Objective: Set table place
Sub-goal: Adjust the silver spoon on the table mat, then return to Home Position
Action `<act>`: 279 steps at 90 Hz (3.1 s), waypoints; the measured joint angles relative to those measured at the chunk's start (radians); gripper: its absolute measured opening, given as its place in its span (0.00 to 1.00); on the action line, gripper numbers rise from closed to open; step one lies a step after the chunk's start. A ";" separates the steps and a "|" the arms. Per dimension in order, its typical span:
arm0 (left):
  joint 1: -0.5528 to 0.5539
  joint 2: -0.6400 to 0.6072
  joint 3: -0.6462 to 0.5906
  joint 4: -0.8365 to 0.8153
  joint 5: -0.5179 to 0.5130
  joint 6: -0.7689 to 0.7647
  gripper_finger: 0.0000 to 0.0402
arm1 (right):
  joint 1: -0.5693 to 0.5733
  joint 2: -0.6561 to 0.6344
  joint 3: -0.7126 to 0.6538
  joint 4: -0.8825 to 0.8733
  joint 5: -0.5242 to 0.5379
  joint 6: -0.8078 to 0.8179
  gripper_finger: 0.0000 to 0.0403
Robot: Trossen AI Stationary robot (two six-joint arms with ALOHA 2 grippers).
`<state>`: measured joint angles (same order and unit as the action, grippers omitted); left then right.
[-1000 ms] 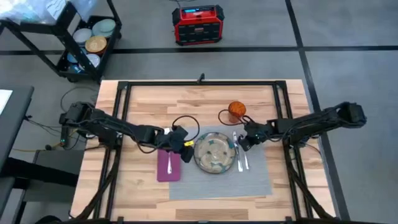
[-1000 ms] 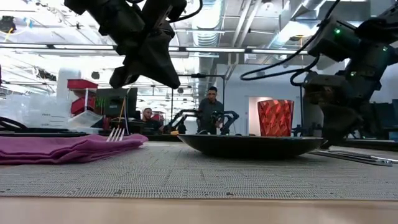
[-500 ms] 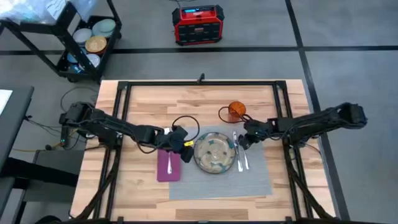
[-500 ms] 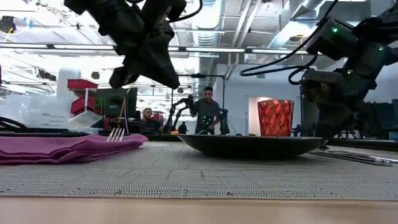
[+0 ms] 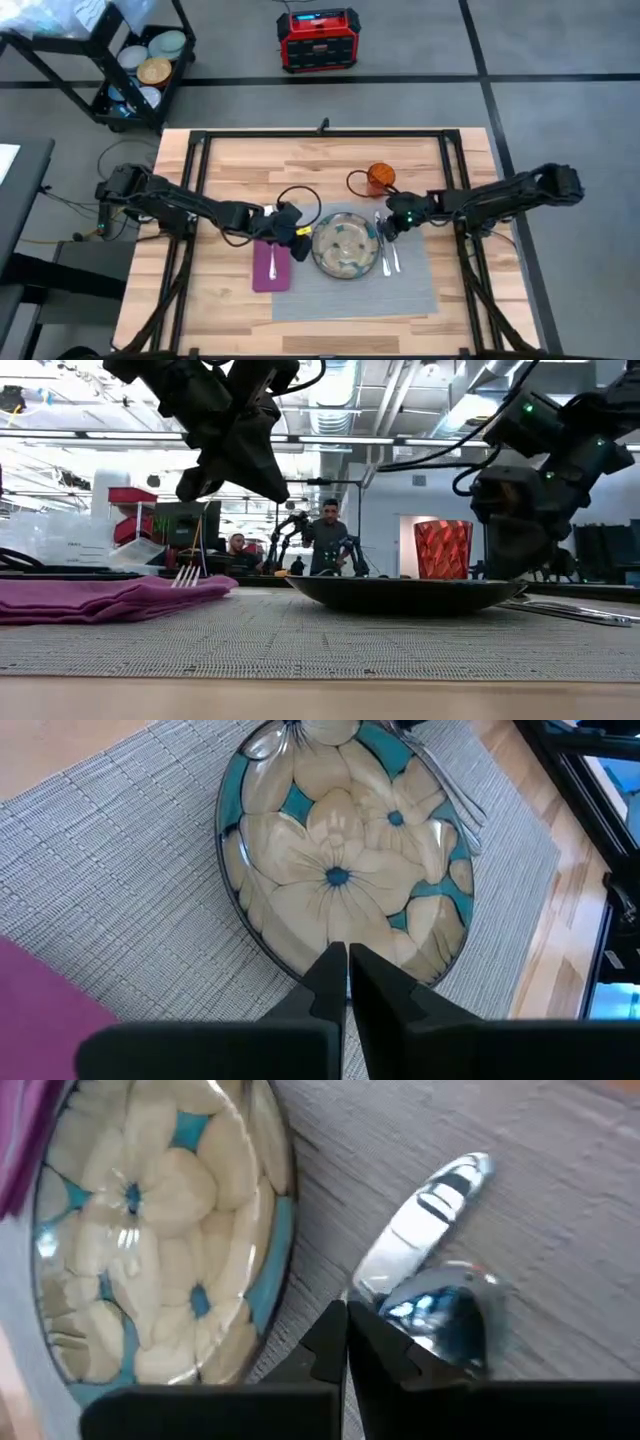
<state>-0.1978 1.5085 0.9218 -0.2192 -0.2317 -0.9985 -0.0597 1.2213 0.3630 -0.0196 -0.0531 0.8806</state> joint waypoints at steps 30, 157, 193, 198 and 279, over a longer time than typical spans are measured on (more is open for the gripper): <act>0.000 0.000 0.000 0.000 0.000 -0.005 0.00 | 0.013 -0.021 0.000 -0.031 0.041 0.034 0.00; 0.020 -0.206 -0.447 1.310 0.267 0.343 0.00 | 0.248 -0.924 -0.147 0.444 0.183 -0.241 0.00; 0.023 -0.206 -0.600 1.156 0.232 -0.060 0.00 | 0.236 -1.134 -0.251 0.309 0.260 -0.174 0.00; 0.021 -0.206 -0.600 1.063 0.232 -0.102 0.00 | 0.237 -1.137 -0.251 0.232 0.261 -0.178 0.00; -0.141 -0.242 -0.914 1.613 0.132 0.330 0.00 | 0.251 -1.220 -0.229 0.025 0.066 -0.539 0.00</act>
<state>-0.3386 1.2662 0.0074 1.3941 -0.0994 -0.6683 0.1909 0.0015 0.1337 0.0059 0.0130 0.3417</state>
